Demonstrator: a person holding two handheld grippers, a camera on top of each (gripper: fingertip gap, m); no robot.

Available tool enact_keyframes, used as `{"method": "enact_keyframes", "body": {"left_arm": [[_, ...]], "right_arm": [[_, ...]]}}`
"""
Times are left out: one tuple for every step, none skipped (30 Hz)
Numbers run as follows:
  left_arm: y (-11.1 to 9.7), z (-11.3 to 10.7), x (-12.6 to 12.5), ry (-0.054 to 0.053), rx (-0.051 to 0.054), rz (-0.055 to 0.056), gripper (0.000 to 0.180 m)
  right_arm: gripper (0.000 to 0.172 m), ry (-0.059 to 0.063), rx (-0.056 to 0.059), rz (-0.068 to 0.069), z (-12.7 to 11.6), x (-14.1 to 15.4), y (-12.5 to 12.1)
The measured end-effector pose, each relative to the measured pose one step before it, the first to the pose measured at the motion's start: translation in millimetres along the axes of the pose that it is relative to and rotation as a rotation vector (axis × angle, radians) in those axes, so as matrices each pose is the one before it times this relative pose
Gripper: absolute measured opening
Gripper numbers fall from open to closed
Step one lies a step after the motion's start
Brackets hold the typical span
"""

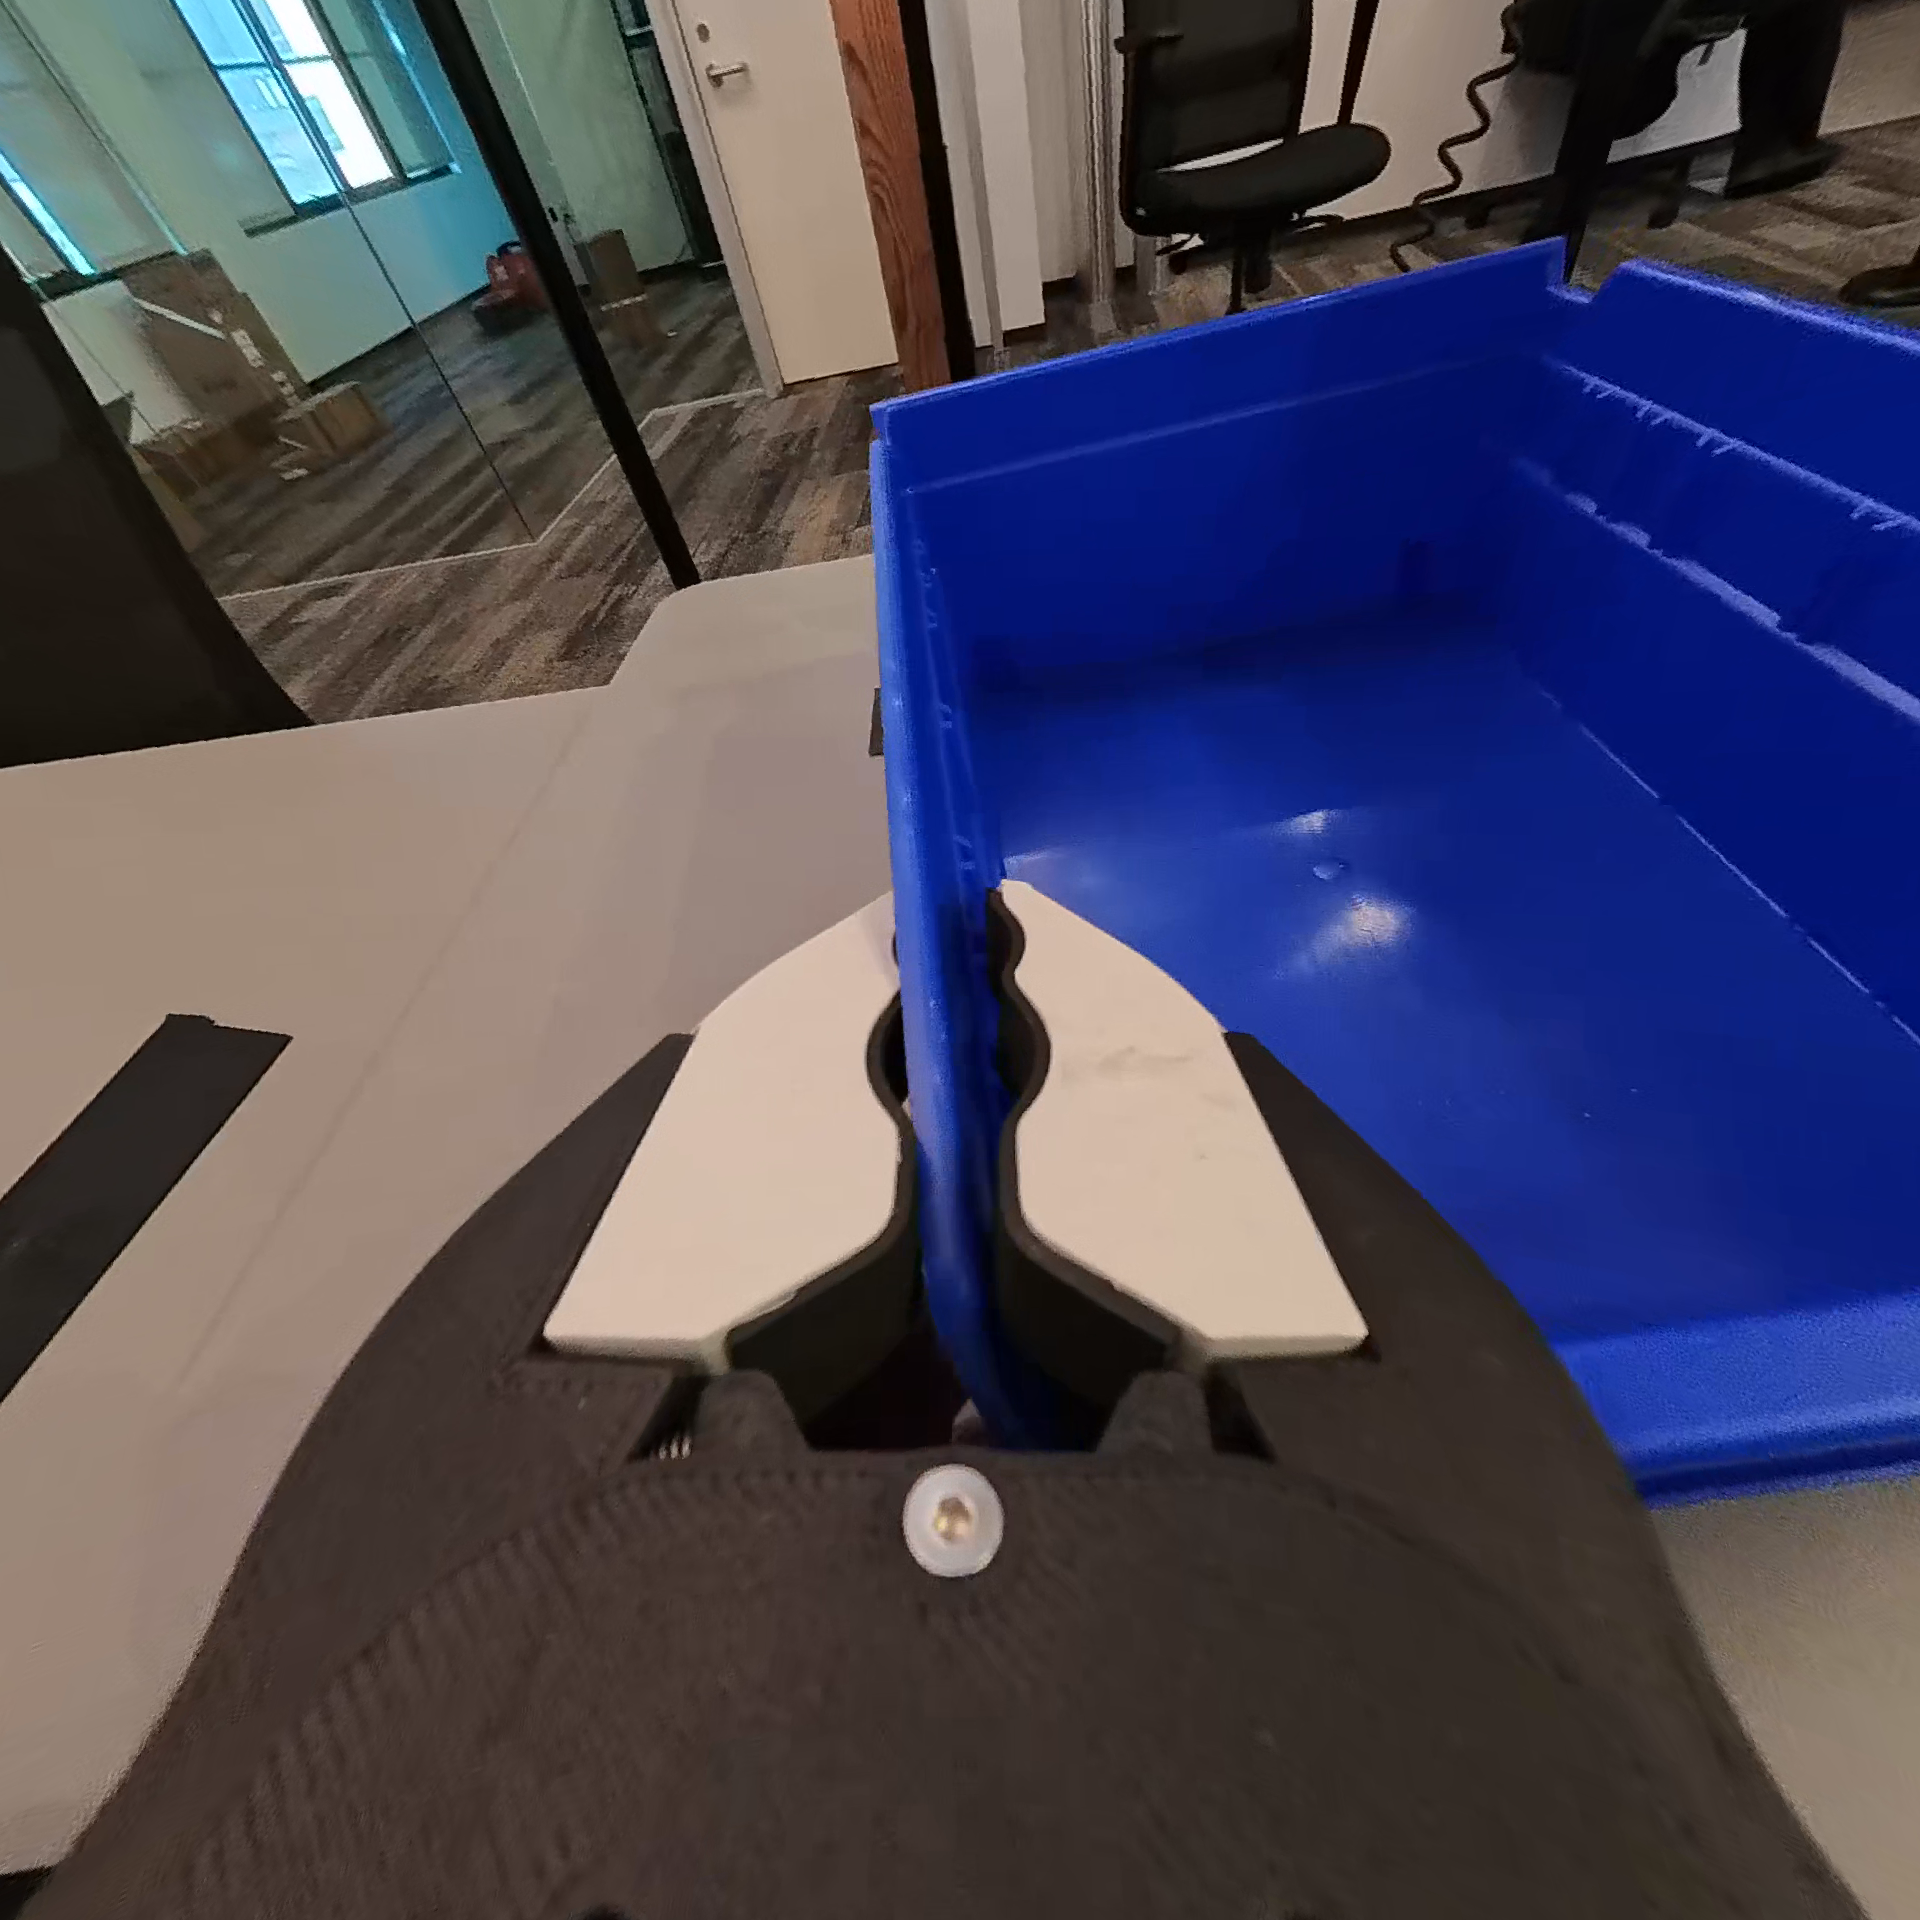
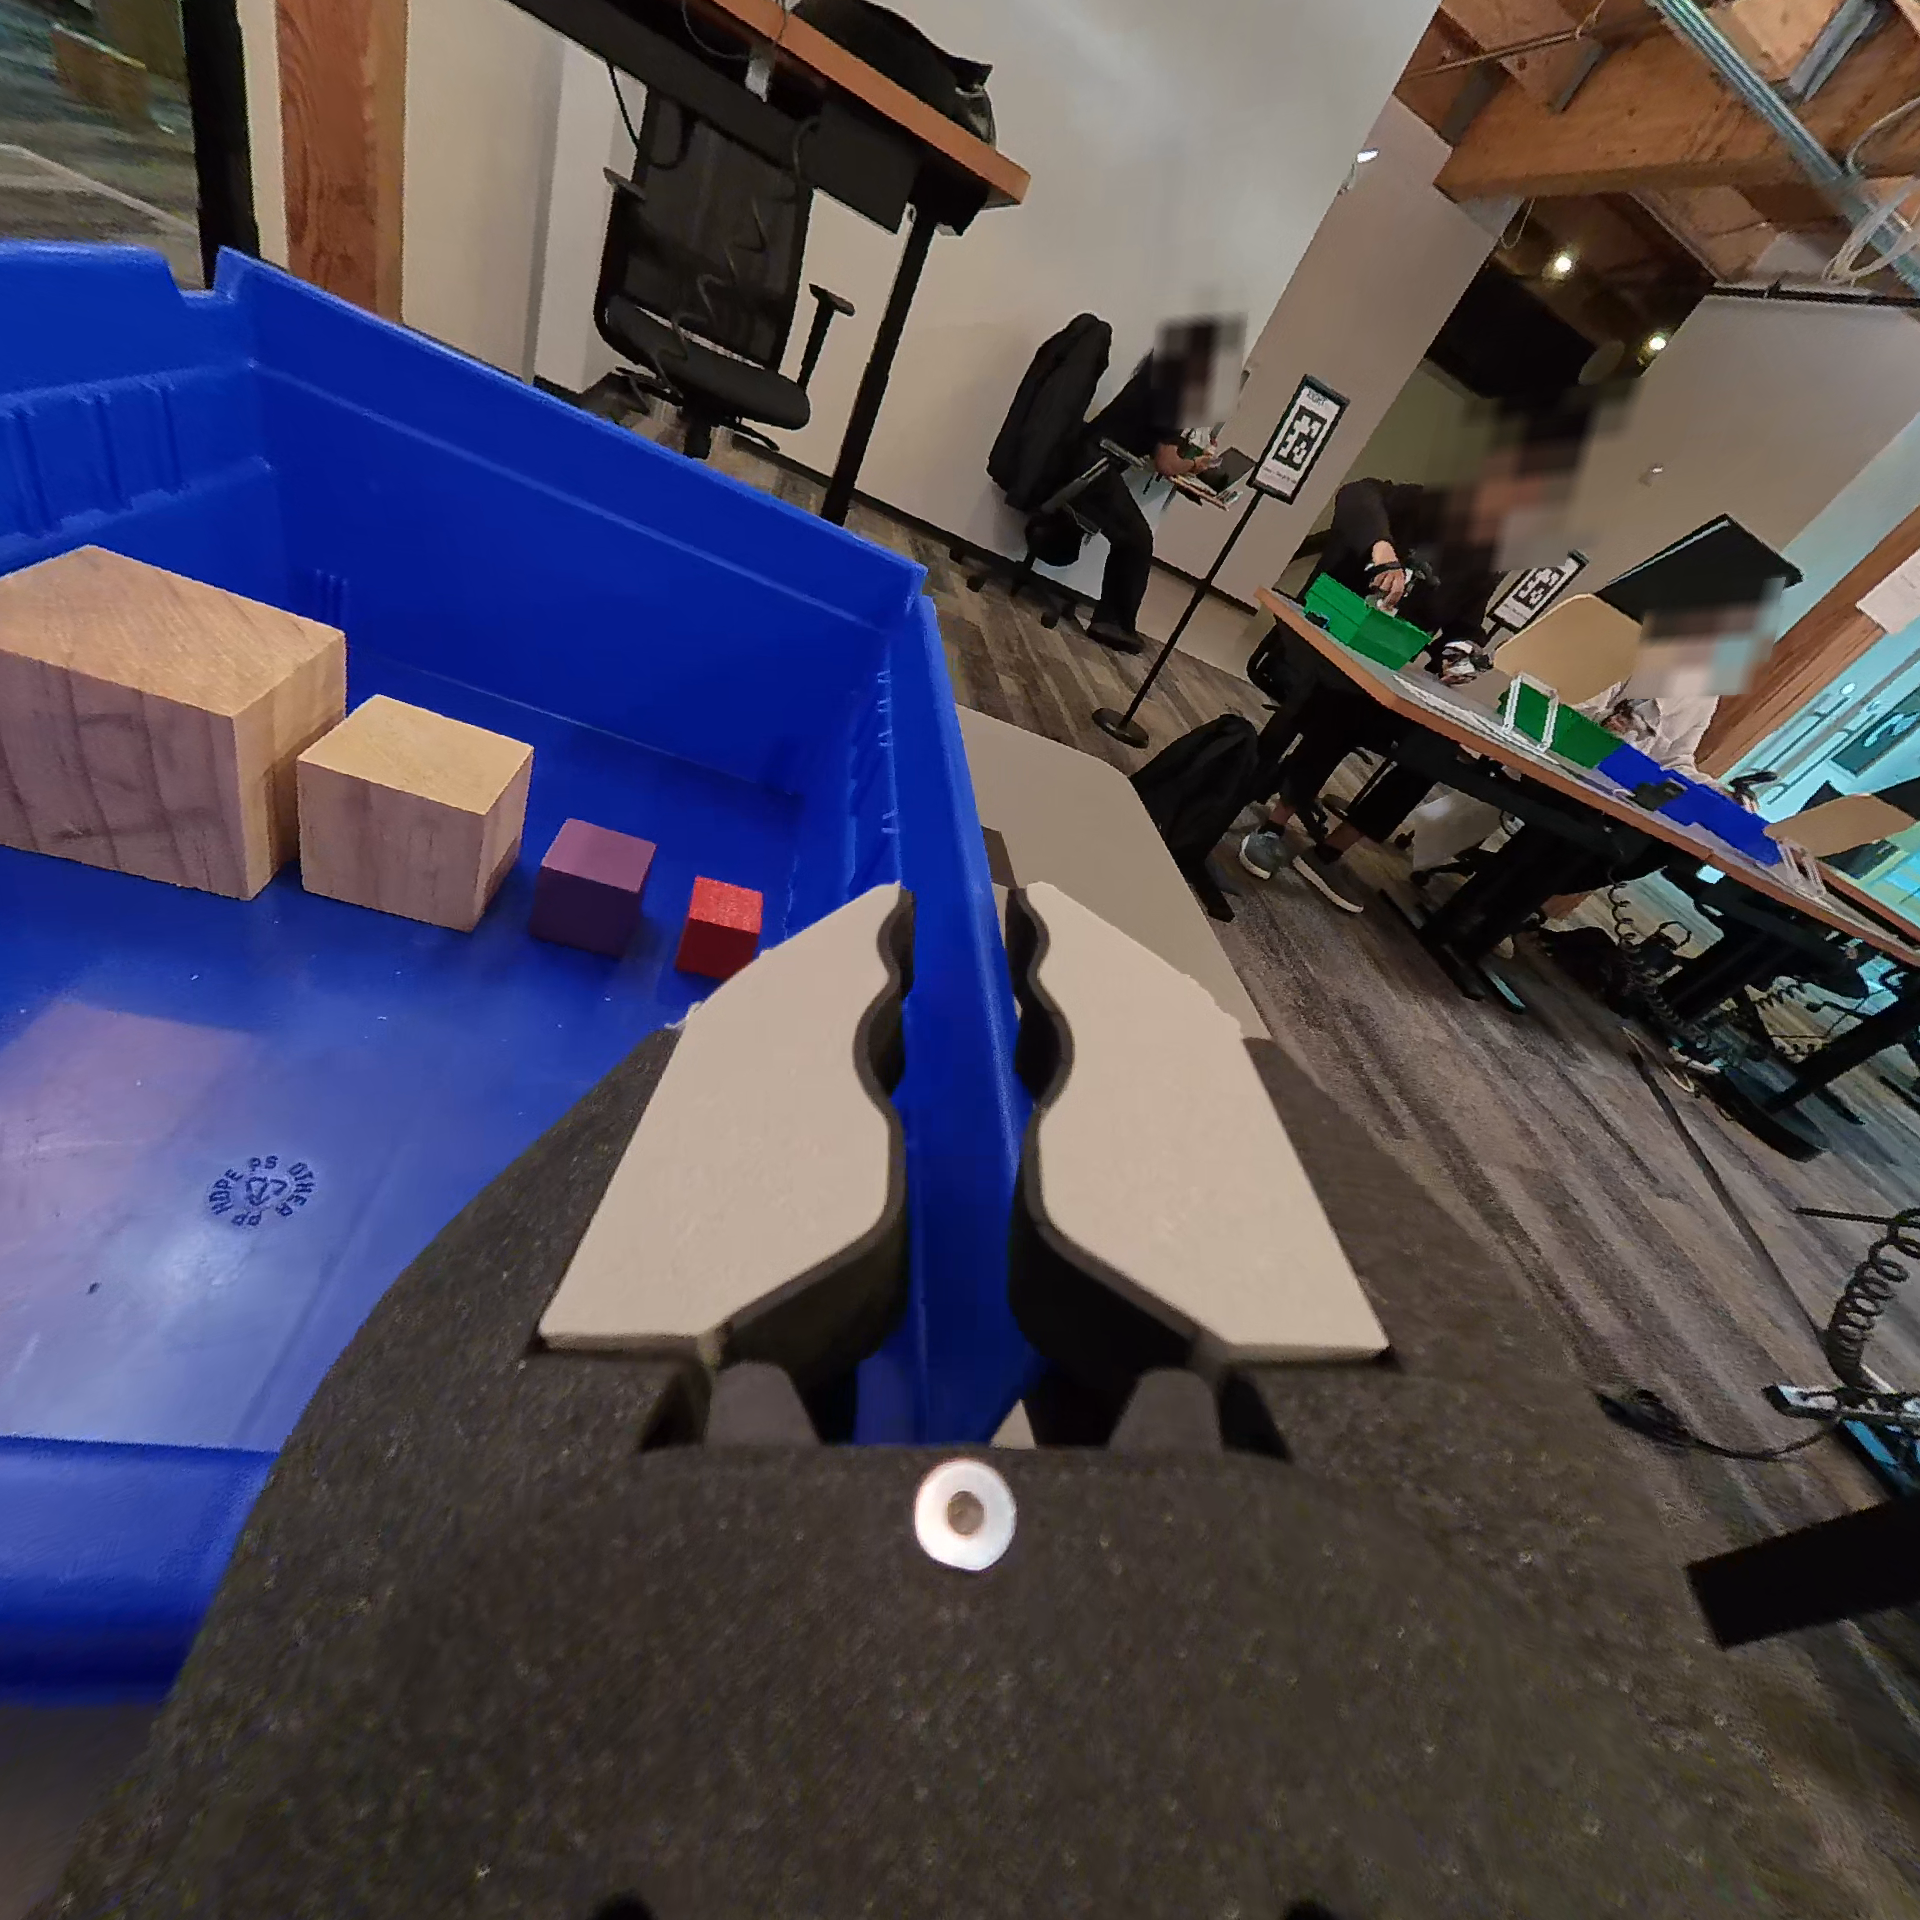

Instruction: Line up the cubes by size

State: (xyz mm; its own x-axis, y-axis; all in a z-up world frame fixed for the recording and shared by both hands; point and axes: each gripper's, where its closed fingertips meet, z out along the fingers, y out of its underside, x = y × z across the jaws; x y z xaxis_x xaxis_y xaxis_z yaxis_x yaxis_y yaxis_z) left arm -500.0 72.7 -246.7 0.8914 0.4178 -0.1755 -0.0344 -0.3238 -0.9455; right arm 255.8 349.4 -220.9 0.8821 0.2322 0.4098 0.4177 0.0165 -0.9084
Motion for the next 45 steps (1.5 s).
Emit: {"method": "enact_keyframes", "body": {"left_arm": [[-0.23,-0.23,0.35,0.0012,0.0014,-0.0004,0.008],[-0.22,-0.25,0.25,0.0034,0.0018,-0.0062,0.008],[-0.08,-0.21,0.32,0.005,0.0003,-0.0127,0.008],[-0.19,-0.16,0.07,0.0034,0.0011,-0.0121,0.007],[-0.13,-0.41,-0.15,0.0008,0.0015,-0.0077,0.007],[-0.11,-0.48,-0.19,0.0017,0.0017,-0.0093,0.007],[-0.05,-0.39,-0.37,0.0017,0.0011,-0.0106,0.007],[-0.16,-0.55,-0.42,0.0008,0.002,-0.0052,0.007],[-0.14,-0.45,-0.31,-0.0002,0.0018,-0.0016,0.007],[0.03,-0.52,-0.21,-0.0011,0.0011,-0.0001,0.006],[-0.06,-0.53,0.02,-0.0001,0.0008,0.0001,0.006],[-0.18,-0.63,-0.22,-0.0007,0.0025,-0.0007,0.006],[-0.31,-0.55,-0.25,0.0002,0.0036,-0.0016,0.006],[-0.2,-0.79,-0.53,-0.0014,0.0032,-0.0007,0.006],[-0.4,-0.88,-1.28,-0.0046,0.0047,-0.0035,0.006],[-0.42,-0.98,-1.57,-0.0043,0.0055,-0.0064,0.006],[0.0,-0.78,-1.19,-0.0038,0.0023,0.0,0.006],[0.13,-0.57,-0.91,-0.0037,0.0004,0.0017,0.006],[-0.17,-0.7,-0.72,-0.0006,0.0031,-0.0054,0.006],[-0.44,-0.48,-0.77,-0.0007,0.004,-0.0038,0.006],[0.06,-0.35,-1.11,-0.0045,0.0005,0.0029,0.006],[-0.2,-0.4,-0.9,-0.0042,0.001,0.0015,0.006],[-0.57,-0.45,-0.67,-0.0012,0.004,-0.0046,0.005],[-0.47,-0.31,-0.53,-0.001,0.0034,-0.0016,0.005],[-0.48,-0.34,-0.69,-0.0037,0.0031,0.002,0.006],[-0.57,-0.43,-0.6,-0.001,0.0038,-0.0034,0.006],[-0.51,-0.32,-0.27,0.0004,0.0029,-0.004,0.006],[-0.38,-0.37,-0.55,-0.0029,0.0022,0.0032,0.005],[-0.56,-0.33,-0.38,-0.0015,0.0021,0.0006,0.005],[-0.63,-0.42,-0.33,-0.0005,0.0031,-0.0026,0.005],[-0.53,-0.42,-0.64,-0.003,0.0028,0.0005,0.005],[-0.64,-0.56,-0.62,-0.0021,0.0025,-0.0022,0.005],[-0.81,-0.73,-0.54,0.0018,0.0041,-0.0096,0.005],[-0.74,-0.57,-0.67,-0.0002,0.0038,-0.0069,0.005],[-0.82,-0.66,-1.21,-0.0033,0.0045,-0.0045,0.005],[-1.18,-0.74,-1.12,-0.0015,0.0061,-0.0071,0.005],[-1.0,-0.88,-1.11,-0.0018,0.0046,-0.0064,0.005],[-0.89,-1.06,-1.22,-0.0038,0.0036,-0.003,0.005],[-1.04,-1.05,-1.18,-0.0038,0.0049,-0.0043,0.005],[-1.12,-1.11,-1.18,-0.0037,0.0047,-0.0062,0.005],[-1.06,-1.08,-1.02,-0.0034,0.0039,-0.0041,0.005],[-1.35,-0.96,-0.94,-0.0034,0.0053,-0.0033,0.005],[-1.57,-1.18,-0.86,-0.0016,0.0074,-0.0061,0.005],[-1.6,-1.05,-0.78,-0.0004,0.0057,-0.0061,0.005],[-1.87,-1.22,-0.79,-0.0018,0.0046,-0.0021,0.005]], "right_arm": [[0.015,-0.0027,0.0013,0.0101,-0.04,0.32,-0.08],[0.014,-0.0031,0.0012,0.0084,-0.12,0.25,-0.03],[0.012,-0.0022,0.0042,0.014,-0.26,0.57,-0.48],[0.009,-0.0018,0.0032,0.0183,-0.52,1.05,-0.39],[0.008,-0.0083,-0.0008,0.0123,-0.06,0.08,0.56],[0.008,-0.0081,0.0036,0.009,-0.17,-0.09,-0.06],[0.008,-0.0046,0.0012,0.0069,-0.1,-0.03,0.14],[0.008,-0.0026,0.0014,0.0026,-0.22,-0.12,-0.01],[0.008,-0.0019,0.0007,0.0005,-0.15,-0.31,-0.18],[0.007,-0.0021,0.001,0.0017,-0.29,-0.2,-0.04],[0.007,-0.0016,0.0018,0.0063,-0.23,-0.14,0.19],[0.007,-0.0034,0.0036,0.0093,-0.45,-0.12,-0.07],[0.007,-0.0027,0.0019,0.0072,-0.39,-0.12,0.03],[0.006,-0.0016,0.0022,0.0062,-0.41,-0.16,0.02],[0.007,0.0003,0.0039,0.0061,-0.83,-0.18,-0.14],[0.007,0.0005,0.0054,0.0048,-1.02,-0.51,-0.25],[0.006,0.0014,0.0021,0.0008,-0.94,-0.41,-0.26],[0.006,0.003,-0.0006,-0.0004,-0.77,-0.32,0.01],[0.006,0.0022,0.001,-0.0006,-0.68,-0.32,-0.17],[0.006,0.0018,0.0008,-0.0024,-0.54,-0.42,-0.11],[0.006,0.0009,-0.0012,0.0004,-0.2,-0.21,-0.03],[0.006,0.0001,-0.0011,0.0022,-0.27,-0.2,0.13],[0.006,-0.0001,0.0001,0.0022,-0.32,-0.13,-0.08],[0.006,0.0011,-0.0006,0.001,-0.57,-0.27,0.01],[0.006,0.0006,-0.0005,-0.0007,-0.41,-0.37,-0.06],[0.006,-0.0021,-0.0008,0.0021,-0.66,-0.46,0.02],[0.006,-0.0036,-0.0005,0.0058,-1.0,-0.39,0.06],[0.006,-0.0023,-0.0003,0.0028,-1.1,-0.34,-0.05],[0.006,-0.0002,-0.0006,0.0007,-1.32,-0.34,0.09],[0.005,-0.0013,-0.0009,0.004,-1.53,-0.41,0.02],[0.006,-0.0037,-0.0009,0.0062,-1.74,-0.55,0.13],[0.005,-0.0016,-0.0014,0.003,-1.98,-0.41,0.11],[0.005,-0.001,-0.0004,0.0001,-2.01,-0.48,-0.01],[0.005,-0.0022,-0.0005,0.0011,-2.09,-0.47,0.19],[0.005,-0.0043,-0.0011,0.0046,-2.17,-0.51,0.08],[0.005,-0.0035,-0.0015,0.0042,-2.23,-0.3,0.17],[0.005,-0.0026,-0.0002,-0.0002,-2.3,-0.38,0.09],[0.005,-0.0027,0.0,-0.0014,-2.41,-0.59,0.1],[0.005,-0.0037,-0.0005,0.0015,-2.33,-0.64,0.03],[0.005,-0.0031,-0.001,0.0019,-2.61,-0.48,0.14],[0.005,-0.0035,-0.0012,0.0003,-2.69,-0.54,0.15],[0.005,-0.0047,-0.0011,0.0034,-2.78,-0.63,0.12],[0.005,-0.0052,-0.0007,0.0052,-3.01,-0.71,0.13],[0.005,-0.0048,0.0005,0.0014,-3.28,-0.89,0.09],[0.005,-0.0052,0.0019,0.0007,-3.49,-1.24,-0.04]]}}
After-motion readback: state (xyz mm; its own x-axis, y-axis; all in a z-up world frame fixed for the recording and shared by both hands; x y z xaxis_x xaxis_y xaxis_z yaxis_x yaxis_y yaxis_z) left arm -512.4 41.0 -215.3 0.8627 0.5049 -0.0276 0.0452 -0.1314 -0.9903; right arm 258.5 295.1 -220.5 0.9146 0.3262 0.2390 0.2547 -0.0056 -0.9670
